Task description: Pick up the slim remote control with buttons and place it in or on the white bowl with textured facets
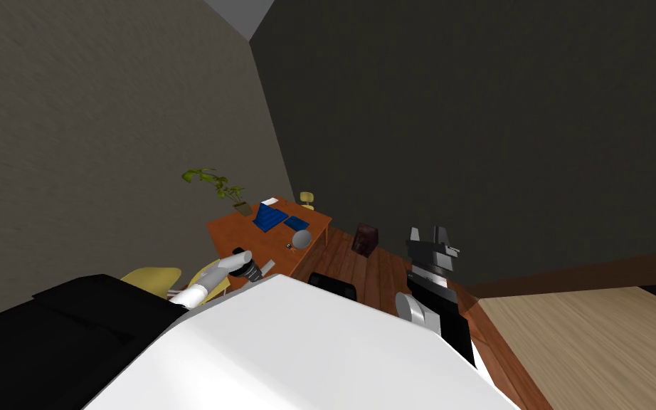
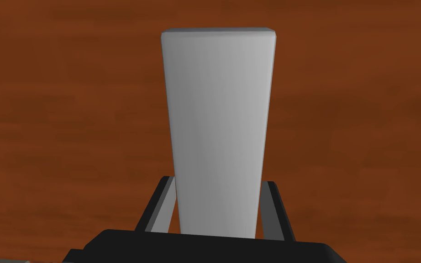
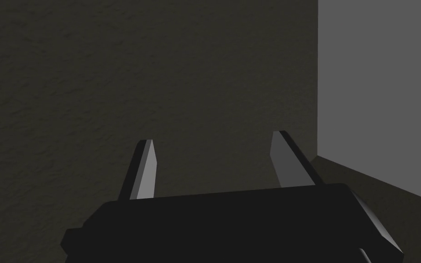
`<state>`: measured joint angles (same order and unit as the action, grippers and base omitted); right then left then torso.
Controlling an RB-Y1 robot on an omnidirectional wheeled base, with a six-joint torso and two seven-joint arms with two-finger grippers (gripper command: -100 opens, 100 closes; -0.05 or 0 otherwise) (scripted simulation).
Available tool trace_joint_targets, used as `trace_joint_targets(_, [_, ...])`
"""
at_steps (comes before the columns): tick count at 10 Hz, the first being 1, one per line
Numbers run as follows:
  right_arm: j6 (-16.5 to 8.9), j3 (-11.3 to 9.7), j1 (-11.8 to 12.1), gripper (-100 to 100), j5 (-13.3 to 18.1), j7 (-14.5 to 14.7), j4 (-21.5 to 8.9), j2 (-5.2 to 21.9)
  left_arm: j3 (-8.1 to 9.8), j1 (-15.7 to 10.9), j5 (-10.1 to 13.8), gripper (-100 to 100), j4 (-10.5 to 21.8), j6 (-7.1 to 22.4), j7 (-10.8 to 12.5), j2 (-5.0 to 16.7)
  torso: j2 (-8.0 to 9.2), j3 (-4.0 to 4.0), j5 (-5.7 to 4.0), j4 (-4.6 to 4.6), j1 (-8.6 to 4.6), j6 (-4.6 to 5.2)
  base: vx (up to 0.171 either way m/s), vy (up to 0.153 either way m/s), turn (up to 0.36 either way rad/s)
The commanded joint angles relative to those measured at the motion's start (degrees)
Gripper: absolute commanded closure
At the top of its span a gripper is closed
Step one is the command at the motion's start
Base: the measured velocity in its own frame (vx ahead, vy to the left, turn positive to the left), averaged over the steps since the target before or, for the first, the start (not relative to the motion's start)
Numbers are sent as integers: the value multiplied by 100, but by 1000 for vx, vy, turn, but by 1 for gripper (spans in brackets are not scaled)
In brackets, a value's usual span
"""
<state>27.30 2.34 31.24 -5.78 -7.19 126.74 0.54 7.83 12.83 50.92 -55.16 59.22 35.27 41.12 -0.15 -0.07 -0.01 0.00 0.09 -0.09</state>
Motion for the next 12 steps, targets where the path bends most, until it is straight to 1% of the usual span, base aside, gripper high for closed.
trace_joint_targets(1, [0, 0, 0, 0, 0, 0, 0, 0, 20, 47, 100, 100, -152, 166, 72, 157, 0, 0, 0, 0, 0, 0, -18, -47, -20])
trace_joint_targets(2, [0, 0, 0, 0, 0, 0, 0, 0, 11, 2, 65, 100, -62, 95, 34, 105, 2, 1, -1, 0, -9, -1, -6, -19, -3])
trace_joint_targets(3, [0, 0, 0, 0, 0, 0, 0, 0, 14, 0, 73, 0, -68, 116, 38, 117, 1, 0, 2, -1, -2, -3, 0, 0, 0])
trace_joint_targets(4, [0, 0, 0, 0, 0, 0, 0, 0, 78, -42, 130, 100, -191, 198, 90, 283, -1, -1, 2, -1, 3, -2, 9, -73, -5])
trace_joint_targets(5, [0, 0, 0, 0, 0, 0, 0, 0, 98, -53, 160, 100, -249, 244, 120, 350, -8, -2, -6, 2, -18, 4, 8, -101, -14])
trace_joint_targets(7, [0, -1, 0, 0, 0, 0, 0, -1, 115, -42, 300, 100, -483, 466, 275, 546, -11, -3, -14, 4, -47, 8, 48, -106, -38])
trace_joint_targets(8, [0, -1, 1, 0, 0, 0, 0, -1, 109, -30, 338, 100, -541, 528, 319, 583, -26, -11, -15, 1, -49, 9, 93, -64, -33])
trace_joint_targets(10, [0, 0, 1, 0, 0, 0, 0, 0, 79, 19, 483, 100, -761, 767, 491, 716, -44, -23, -7, -5, -20, 10, 113, -24, -60])
trace_joint_targets(12, [0, 0, 1, 0, 0, 0, 0, 0, 66, 42, 575, 100, -913, 924, 606, 819, -48, -28, -1, -10, -10, 9, 96, -30, -38])
